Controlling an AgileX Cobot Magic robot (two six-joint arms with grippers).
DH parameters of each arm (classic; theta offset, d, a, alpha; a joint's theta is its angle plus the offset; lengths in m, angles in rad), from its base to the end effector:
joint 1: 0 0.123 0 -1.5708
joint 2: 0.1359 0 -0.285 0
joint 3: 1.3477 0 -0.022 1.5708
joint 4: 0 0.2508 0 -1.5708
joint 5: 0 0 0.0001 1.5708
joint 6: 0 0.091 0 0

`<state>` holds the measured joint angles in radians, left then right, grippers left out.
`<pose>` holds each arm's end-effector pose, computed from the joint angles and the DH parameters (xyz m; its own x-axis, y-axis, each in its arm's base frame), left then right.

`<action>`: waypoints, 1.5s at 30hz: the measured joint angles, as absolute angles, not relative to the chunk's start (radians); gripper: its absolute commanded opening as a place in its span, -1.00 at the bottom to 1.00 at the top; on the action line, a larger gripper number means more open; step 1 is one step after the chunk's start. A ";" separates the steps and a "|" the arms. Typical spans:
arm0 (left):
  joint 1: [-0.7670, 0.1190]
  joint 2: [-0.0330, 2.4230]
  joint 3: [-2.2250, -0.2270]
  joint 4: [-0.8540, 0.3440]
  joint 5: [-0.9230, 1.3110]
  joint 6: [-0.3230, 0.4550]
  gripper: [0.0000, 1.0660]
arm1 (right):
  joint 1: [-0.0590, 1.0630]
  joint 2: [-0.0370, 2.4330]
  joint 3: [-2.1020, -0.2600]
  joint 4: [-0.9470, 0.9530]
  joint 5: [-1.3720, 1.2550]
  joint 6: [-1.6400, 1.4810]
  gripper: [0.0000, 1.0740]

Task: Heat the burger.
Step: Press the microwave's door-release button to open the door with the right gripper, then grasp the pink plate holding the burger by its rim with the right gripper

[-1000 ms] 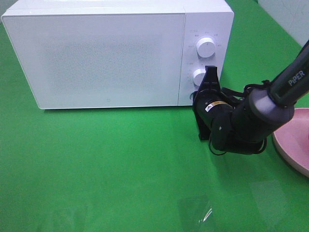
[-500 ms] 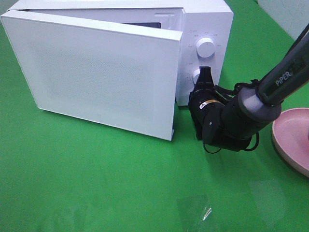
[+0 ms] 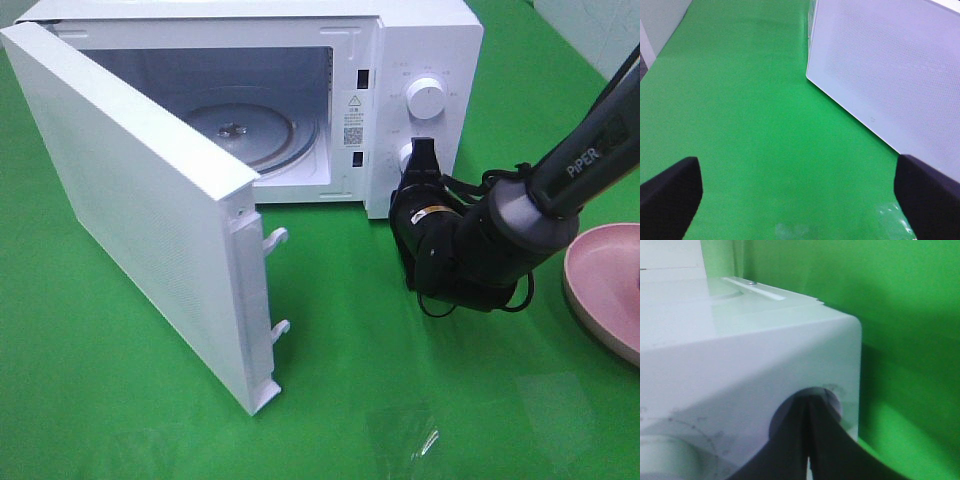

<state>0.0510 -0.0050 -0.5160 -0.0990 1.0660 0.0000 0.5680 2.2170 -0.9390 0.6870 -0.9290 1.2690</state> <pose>-0.0075 -0.0083 0.2816 -0.4403 -0.0703 -0.8951 0.0057 0.9967 -0.0811 0.3510 0.1692 0.0707 -0.0170 0.9987 -0.0475 0.3258 0.0505 0.9441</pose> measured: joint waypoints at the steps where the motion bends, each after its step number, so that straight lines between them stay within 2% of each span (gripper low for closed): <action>1: 0.051 -0.005 -0.516 -0.099 1.066 0.000 0.84 | 0.568 2.217 -0.939 0.687 -0.929 1.269 -1.00; 15: 0.051 -0.005 -0.516 -0.099 1.066 0.000 0.84 | 0.533 2.153 -0.907 0.604 -0.827 1.270 -1.00; 26: 0.051 -0.005 -0.516 -0.099 1.066 0.000 0.84 | 0.516 2.047 -0.822 0.451 -0.771 1.271 -1.00; 40: 0.051 -0.005 -0.516 -0.099 1.066 0.000 0.84 | 0.516 1.902 -0.687 0.433 -0.692 1.195 -0.97; 45: 0.051 -0.005 -0.516 -0.099 1.066 0.000 0.84 | 0.516 1.801 -0.656 0.433 -0.564 1.057 -0.95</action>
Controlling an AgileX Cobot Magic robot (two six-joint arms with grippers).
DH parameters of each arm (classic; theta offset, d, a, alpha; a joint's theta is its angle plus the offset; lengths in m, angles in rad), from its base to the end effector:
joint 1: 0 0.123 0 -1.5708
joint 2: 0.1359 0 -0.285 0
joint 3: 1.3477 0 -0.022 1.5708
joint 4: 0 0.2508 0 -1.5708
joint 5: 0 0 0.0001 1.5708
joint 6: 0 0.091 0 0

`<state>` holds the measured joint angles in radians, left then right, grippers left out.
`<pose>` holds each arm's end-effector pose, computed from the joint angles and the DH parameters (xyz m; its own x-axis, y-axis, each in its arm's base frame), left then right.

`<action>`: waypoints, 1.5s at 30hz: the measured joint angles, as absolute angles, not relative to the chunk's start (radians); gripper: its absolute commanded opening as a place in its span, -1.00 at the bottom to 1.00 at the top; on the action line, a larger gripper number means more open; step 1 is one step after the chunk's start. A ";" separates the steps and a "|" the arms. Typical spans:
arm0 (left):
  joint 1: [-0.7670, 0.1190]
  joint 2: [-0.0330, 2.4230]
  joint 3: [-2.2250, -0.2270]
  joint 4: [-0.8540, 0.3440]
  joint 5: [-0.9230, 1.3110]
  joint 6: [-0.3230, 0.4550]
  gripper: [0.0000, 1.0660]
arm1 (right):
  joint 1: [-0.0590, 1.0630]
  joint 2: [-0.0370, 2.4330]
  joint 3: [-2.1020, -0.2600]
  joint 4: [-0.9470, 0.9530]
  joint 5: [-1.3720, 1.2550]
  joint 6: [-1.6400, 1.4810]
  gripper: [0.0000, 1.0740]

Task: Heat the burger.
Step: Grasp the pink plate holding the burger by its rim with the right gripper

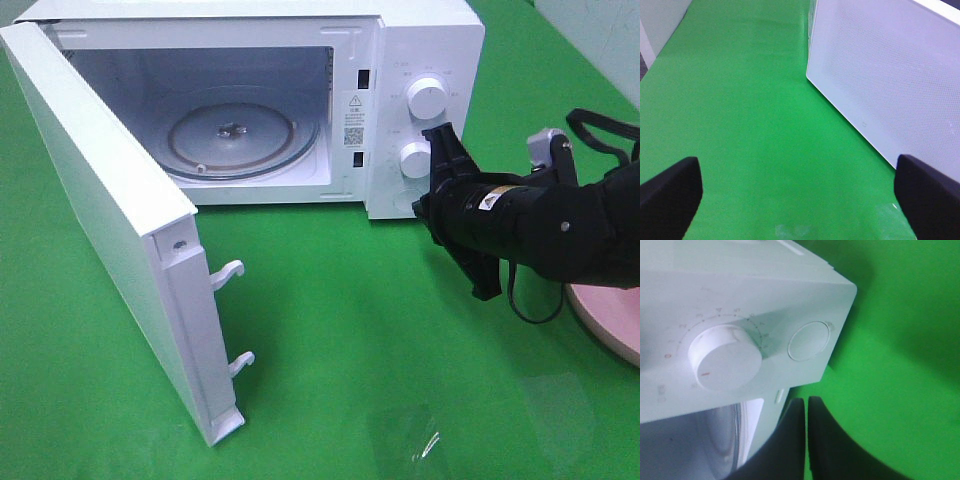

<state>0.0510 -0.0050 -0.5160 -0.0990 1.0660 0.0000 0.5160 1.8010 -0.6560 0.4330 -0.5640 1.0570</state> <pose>-0.0075 -0.0083 0.2816 -0.4403 -0.0703 -0.8951 0.0057 0.9967 -0.0811 0.2888 0.1404 0.1360 -0.3727 0.8978 -0.2346 0.3961 0.3826 0.8347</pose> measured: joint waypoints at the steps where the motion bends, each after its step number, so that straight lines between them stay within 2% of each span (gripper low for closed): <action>1: 0.051 -0.005 -0.516 -0.099 1.066 0.000 0.84 | 0.516 1.768 -0.655 0.433 -0.514 0.986 -0.95; 13: 0.051 -0.005 -0.516 -0.099 1.066 0.000 0.84 | 0.516 1.660 -0.652 0.433 -0.276 0.562 -0.91; 17: 0.051 -0.005 -0.516 -0.099 1.066 0.000 0.84 | 0.516 1.609 -0.652 0.431 -0.105 0.328 -0.89; 26: 0.051 -0.005 -0.516 -0.099 1.066 0.000 0.84 | 0.516 1.549 -0.651 0.417 0.083 0.105 -0.85; 30: 0.051 -0.005 -0.516 -0.099 1.066 0.000 0.84 | 0.516 1.482 -0.651 0.296 0.234 0.033 -0.81; 35: 0.051 -0.005 -0.516 -0.099 1.066 0.000 0.84 | 0.516 1.443 -0.651 0.219 0.300 0.033 -0.77; 37: 0.051 -0.005 -0.516 -0.099 1.066 0.000 0.84 | 0.516 1.418 -0.651 0.170 0.339 0.033 -0.72; 39: 0.051 -0.005 -0.516 -0.099 1.066 0.000 0.84 | 0.507 1.372 -0.651 0.101 0.410 0.038 -0.57; 40: 0.051 -0.005 -0.516 -0.099 1.066 0.000 0.84 | 0.507 1.372 -0.651 0.101 0.410 0.038 -0.57; 41: 0.051 -0.005 -0.516 -0.099 1.066 0.000 0.84 | 0.481 1.349 -0.657 0.079 0.458 0.040 -0.39; 42: 0.051 -0.005 -0.516 -0.099 1.066 0.000 0.84 | 0.481 1.349 -0.657 0.079 0.458 0.040 -0.39; 43: 0.051 -0.005 -0.516 -0.099 1.066 0.000 0.84 | 0.455 1.338 -0.668 0.054 0.499 0.040 -0.20; 44: 0.051 -0.005 -0.516 -0.099 1.066 0.000 0.84 | 0.455 1.338 -0.668 0.054 0.499 0.040 -0.20; 45: 0.051 -0.005 -0.516 -0.099 1.066 0.000 0.84 | 0.431 1.332 -0.683 0.018 0.542 0.040 -0.01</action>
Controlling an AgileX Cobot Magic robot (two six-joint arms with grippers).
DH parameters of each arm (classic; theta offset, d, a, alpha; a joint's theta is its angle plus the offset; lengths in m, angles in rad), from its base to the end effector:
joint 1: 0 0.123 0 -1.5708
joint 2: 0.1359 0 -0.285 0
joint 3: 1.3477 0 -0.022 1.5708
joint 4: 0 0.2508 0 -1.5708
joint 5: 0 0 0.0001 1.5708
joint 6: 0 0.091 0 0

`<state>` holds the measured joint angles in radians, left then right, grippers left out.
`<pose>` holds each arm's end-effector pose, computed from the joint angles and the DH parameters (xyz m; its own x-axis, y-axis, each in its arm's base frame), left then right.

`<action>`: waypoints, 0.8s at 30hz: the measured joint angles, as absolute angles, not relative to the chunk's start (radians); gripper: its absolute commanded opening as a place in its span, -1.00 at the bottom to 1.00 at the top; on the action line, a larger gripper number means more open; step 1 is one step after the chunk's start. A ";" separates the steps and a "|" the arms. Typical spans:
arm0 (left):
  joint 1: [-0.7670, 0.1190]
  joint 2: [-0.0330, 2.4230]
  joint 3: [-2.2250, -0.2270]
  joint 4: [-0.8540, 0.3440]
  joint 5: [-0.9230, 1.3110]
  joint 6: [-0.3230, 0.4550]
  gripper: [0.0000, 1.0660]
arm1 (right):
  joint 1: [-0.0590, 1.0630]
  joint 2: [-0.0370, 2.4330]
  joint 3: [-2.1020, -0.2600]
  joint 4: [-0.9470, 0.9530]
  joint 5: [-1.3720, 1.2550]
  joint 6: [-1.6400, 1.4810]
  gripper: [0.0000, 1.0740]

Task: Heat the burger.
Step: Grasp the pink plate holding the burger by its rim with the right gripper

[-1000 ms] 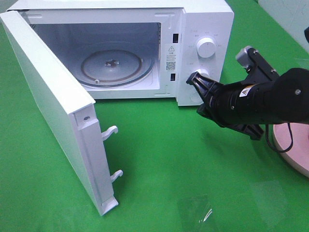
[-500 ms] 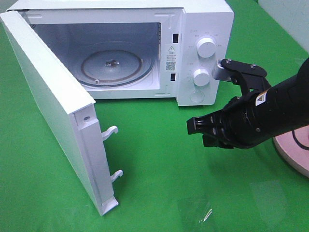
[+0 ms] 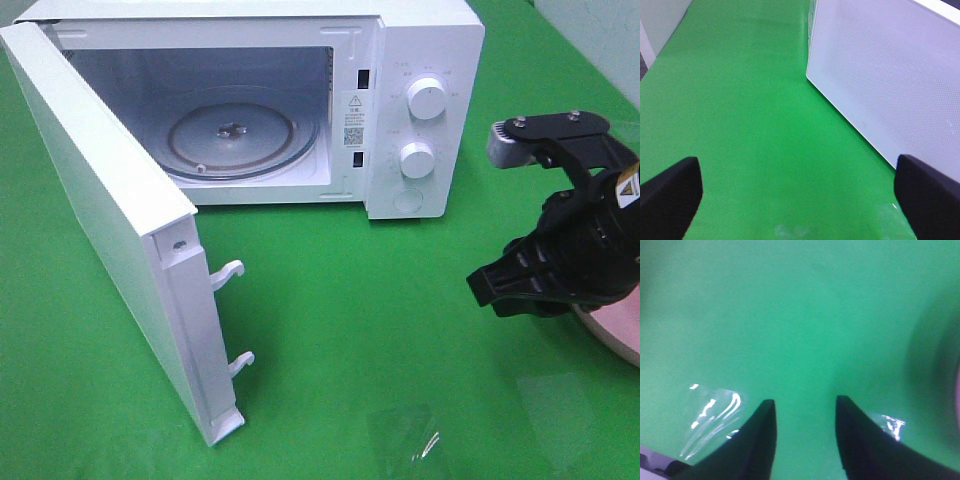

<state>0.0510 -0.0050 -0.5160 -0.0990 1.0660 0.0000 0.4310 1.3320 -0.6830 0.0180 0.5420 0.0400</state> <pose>-0.0075 -0.0083 0.2816 -0.4403 -0.0703 -0.8951 0.0057 0.9967 -0.0811 0.2137 0.0992 0.2102 -0.8333 -0.3222 -0.4491 -0.3760 0.9260 0.0332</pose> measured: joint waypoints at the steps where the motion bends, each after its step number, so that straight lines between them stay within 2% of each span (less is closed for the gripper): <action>1: 0.051 -0.005 -0.516 -0.099 1.066 0.000 0.84 | 0.431 1.332 -0.683 0.018 0.542 0.040 -0.01; 2: 0.051 -0.005 -0.516 -0.099 1.066 0.000 0.84 | 0.402 1.330 -0.691 -0.015 0.570 0.040 0.22; 3: 0.051 -0.005 -0.516 -0.099 1.066 0.000 0.84 | 0.402 1.330 -0.691 -0.015 0.570 0.040 0.22; 4: 0.051 -0.005 -0.516 -0.099 1.066 0.000 0.84 | 0.375 1.330 -0.694 -0.038 0.582 0.040 0.44; 5: 0.051 -0.005 -0.516 -0.099 1.066 0.000 0.84 | 0.375 1.330 -0.694 -0.038 0.582 0.040 0.44; 7: 0.051 -0.005 -0.516 -0.099 1.066 0.000 0.84 | 0.329 1.330 -0.694 -0.070 0.585 0.040 0.69; 16: 0.051 -0.005 -0.516 -0.099 1.066 0.000 0.84 | 0.197 1.333 -0.694 -0.118 0.594 0.032 0.70; 24: 0.051 -0.005 -0.516 -0.099 1.066 0.000 0.84 | 0.141 1.421 -0.694 -0.123 0.584 0.032 0.66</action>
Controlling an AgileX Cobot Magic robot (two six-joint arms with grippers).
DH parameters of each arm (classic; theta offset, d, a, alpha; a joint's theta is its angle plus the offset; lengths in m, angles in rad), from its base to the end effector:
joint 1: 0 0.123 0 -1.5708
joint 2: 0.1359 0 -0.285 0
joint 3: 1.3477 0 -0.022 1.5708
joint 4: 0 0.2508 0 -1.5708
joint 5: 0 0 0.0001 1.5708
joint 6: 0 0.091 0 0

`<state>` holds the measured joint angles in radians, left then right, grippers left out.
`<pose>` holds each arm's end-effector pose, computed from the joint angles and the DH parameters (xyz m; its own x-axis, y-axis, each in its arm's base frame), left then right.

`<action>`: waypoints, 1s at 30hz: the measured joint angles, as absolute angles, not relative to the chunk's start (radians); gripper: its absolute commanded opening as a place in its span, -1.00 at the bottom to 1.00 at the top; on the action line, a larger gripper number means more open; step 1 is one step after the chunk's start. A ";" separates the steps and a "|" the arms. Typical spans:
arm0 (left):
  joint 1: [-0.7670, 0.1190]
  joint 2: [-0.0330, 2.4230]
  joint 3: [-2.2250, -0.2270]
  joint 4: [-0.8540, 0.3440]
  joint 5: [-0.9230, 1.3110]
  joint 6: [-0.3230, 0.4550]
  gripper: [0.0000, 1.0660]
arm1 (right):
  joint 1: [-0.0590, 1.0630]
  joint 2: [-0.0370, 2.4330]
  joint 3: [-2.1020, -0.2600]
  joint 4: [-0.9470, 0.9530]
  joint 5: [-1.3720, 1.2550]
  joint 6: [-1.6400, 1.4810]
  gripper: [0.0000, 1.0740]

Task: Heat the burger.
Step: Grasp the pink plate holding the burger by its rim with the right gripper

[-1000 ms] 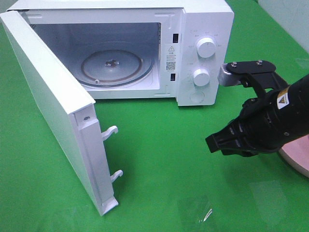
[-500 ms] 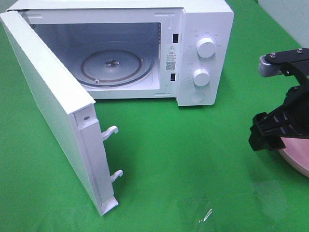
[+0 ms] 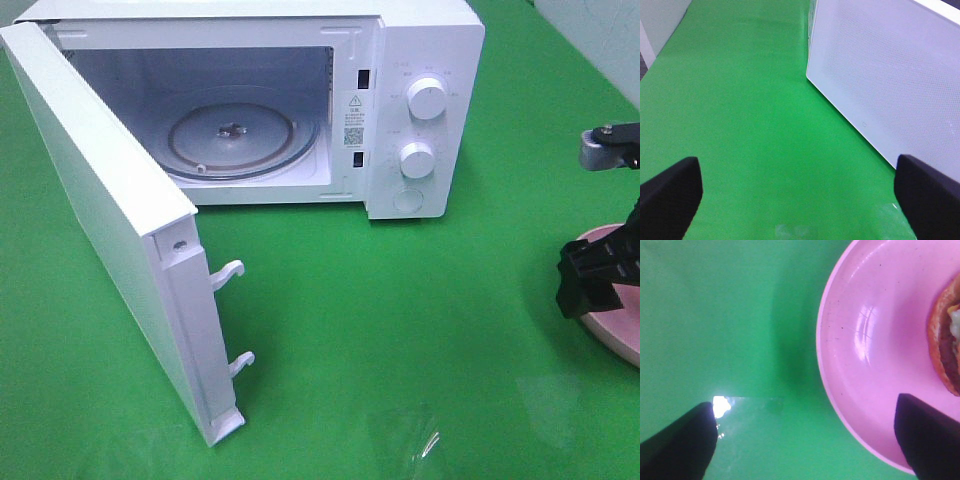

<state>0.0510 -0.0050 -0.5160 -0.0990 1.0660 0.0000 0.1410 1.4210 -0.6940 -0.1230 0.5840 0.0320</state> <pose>-0.0075 -0.0083 0.2816 -0.4403 -0.0703 -0.8951 0.0057 0.9967 -0.0811 0.2399 0.0278 0.1906 -0.9193 -0.2017 -0.3380 -0.1827 0.9793 -0.0877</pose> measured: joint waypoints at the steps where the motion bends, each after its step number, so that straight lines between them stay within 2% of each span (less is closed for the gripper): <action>1: 0.051 -0.005 -0.516 -0.099 1.066 0.000 0.84 | 0.130 1.451 -0.694 -0.123 0.564 0.032 0.66; 30: 0.051 -0.005 -0.516 -0.099 1.066 0.000 0.84 | 0.088 1.815 -0.835 -0.198 0.434 0.033 0.54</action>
